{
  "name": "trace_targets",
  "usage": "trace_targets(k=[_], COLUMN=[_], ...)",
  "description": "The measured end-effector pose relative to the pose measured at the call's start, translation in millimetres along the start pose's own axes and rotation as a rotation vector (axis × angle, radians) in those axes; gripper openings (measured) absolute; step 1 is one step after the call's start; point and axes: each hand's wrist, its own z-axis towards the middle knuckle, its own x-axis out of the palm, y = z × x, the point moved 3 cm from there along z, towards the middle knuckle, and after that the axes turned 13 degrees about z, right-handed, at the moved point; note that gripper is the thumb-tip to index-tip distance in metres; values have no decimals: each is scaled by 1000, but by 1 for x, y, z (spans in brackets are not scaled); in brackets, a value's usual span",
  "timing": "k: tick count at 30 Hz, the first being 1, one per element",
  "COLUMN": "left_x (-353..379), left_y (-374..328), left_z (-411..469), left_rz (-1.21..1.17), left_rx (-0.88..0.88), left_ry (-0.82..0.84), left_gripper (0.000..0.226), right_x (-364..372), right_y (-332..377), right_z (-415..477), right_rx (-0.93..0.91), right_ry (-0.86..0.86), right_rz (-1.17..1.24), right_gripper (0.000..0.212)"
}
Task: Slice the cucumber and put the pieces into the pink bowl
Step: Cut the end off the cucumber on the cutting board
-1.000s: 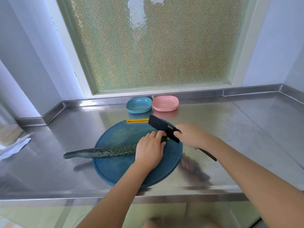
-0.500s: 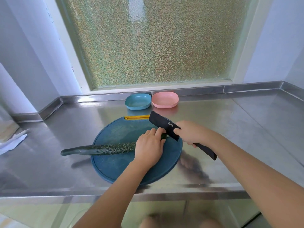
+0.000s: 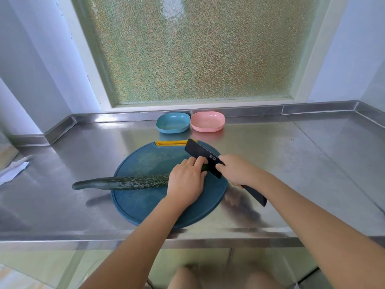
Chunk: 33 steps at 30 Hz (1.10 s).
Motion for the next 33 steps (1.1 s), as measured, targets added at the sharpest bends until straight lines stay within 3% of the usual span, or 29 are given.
trace_targets(k=[7, 19, 27, 33], left_x=[-1, -6, -7, -9], left_y=[-1, -1, -1, -1], left_z=[-1, -1, -2, -1], left_rz=[12, -9, -14, -2], left_rx=[-9, 5, -8, -4], left_ry=[-55, 14, 76, 93], left_gripper=[31, 23, 33, 29], right_x=[10, -1, -18, -21], right_y=[-6, -17, -13, -12], right_z=[5, 6, 2, 6], right_rx=[7, 26, 42, -11], right_ry=[-97, -100, -45, -47], right_rz=[-49, -42, -42, -17], right_gripper=[34, 22, 18, 17])
